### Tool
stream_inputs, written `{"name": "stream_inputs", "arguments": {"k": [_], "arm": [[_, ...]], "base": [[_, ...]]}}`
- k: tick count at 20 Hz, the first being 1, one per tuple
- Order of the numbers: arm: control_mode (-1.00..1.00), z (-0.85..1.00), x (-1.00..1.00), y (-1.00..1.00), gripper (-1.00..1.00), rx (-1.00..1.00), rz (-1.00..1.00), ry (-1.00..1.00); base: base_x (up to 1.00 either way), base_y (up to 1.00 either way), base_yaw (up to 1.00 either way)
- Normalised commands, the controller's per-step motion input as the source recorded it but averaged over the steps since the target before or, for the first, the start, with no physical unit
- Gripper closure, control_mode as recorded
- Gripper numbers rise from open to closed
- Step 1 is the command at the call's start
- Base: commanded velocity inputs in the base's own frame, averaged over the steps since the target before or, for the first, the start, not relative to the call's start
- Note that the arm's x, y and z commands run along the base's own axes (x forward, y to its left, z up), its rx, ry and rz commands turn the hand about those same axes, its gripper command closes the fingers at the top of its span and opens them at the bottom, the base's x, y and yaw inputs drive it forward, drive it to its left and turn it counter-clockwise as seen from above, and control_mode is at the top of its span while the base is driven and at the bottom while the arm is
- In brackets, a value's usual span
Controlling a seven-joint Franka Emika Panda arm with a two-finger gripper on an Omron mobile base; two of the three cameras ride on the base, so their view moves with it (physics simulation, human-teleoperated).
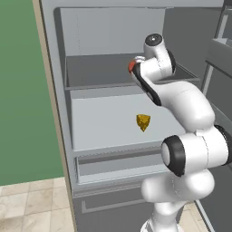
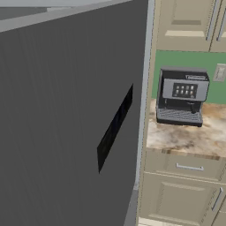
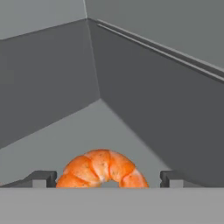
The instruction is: Take the cheese, shrimp, and sweet potato from the fridge and place them on the plate on the dining counter to create an appetizer plate.
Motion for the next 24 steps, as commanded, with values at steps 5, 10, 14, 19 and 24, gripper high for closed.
{"name": "stream_inputs", "arguments": {"k": [5, 10, 14, 19, 24], "arm": [[-1.0, -0.35, -0.13, 0.0, -1.0, 0.0, -0.09, 0.08], [-1.0, -0.42, 0.0, 0.0, 1.0, 0.0, -0.07, 0.1], [-1.0, -0.25, 0.0, 0.0, 1.0, 0.0, -0.04, 0.03], [-1.0, -0.01, 0.01, 0.0, 1.0, 0.0, 0.0, 0.0], [-1.0, 0.0, -0.03, -0.01, 1.0, 0.0, -0.03, -0.02]], "base": [[0.0, 0.0, 0.0], [0.0, 0.0, 0.0], [0.0, 0.0, 0.0], [0.0, 0.0, 0.0], [0.0, 0.0, 0.0]]}}
